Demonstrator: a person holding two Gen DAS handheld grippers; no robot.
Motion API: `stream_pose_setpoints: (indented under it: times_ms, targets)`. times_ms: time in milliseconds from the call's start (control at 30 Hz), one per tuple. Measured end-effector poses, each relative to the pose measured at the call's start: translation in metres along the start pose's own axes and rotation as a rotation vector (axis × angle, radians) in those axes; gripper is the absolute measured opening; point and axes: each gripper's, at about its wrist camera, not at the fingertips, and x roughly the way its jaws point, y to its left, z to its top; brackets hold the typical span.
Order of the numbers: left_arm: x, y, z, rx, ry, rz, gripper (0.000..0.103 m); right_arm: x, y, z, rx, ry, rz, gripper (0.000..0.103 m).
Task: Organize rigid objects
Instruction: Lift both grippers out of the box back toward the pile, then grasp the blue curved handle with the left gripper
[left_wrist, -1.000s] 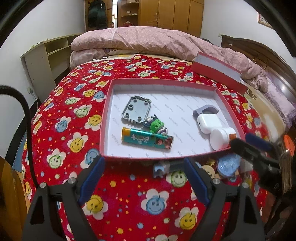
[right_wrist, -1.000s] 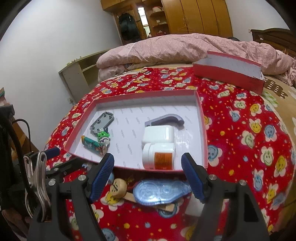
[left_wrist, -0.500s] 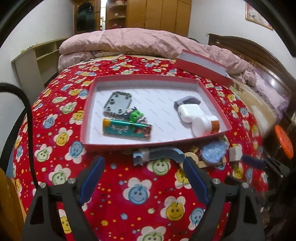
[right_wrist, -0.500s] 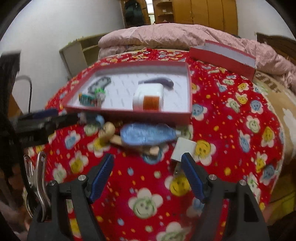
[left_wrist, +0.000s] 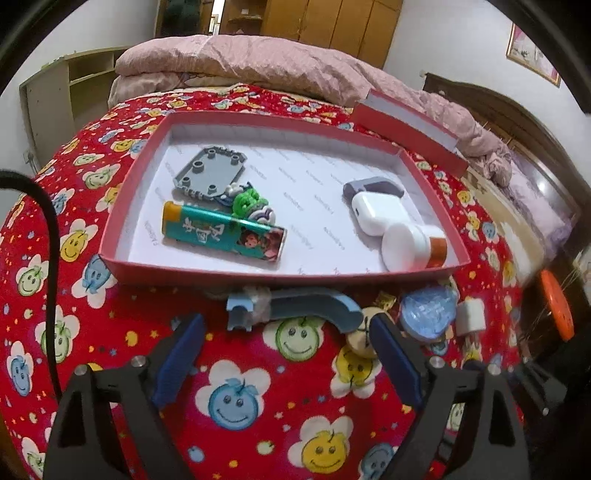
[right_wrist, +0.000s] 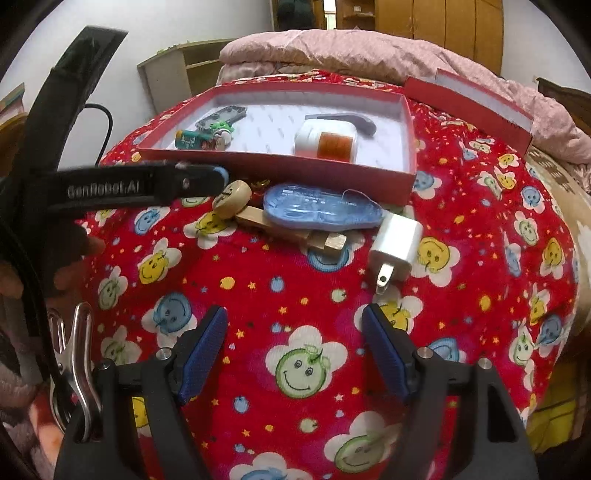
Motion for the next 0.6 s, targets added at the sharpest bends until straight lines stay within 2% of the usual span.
stream_pose_setpoints:
  times_ms: [100,200,433,600]
  targets:
    - [0.003,-0.004,0.003,0.015,-0.013,-0.008,0.093,-0.001,0.001,-0.001,-0.005,-0.004,0.002,0.078]
    - [0.008,-0.007,0.004,0.042,-0.029,0.028,0.093,-0.001,0.001,-0.003,-0.001,-0.009,0.007,0.079]
    - [0.011,-0.001,0.005,0.003,-0.050,0.032,0.092,0.000,0.004,-0.003,-0.016,-0.011,0.004,0.083]
    - [0.011,-0.005,0.001,0.044,-0.055,0.088,0.083,0.002,0.006,-0.003,-0.030,-0.012,-0.010,0.084]
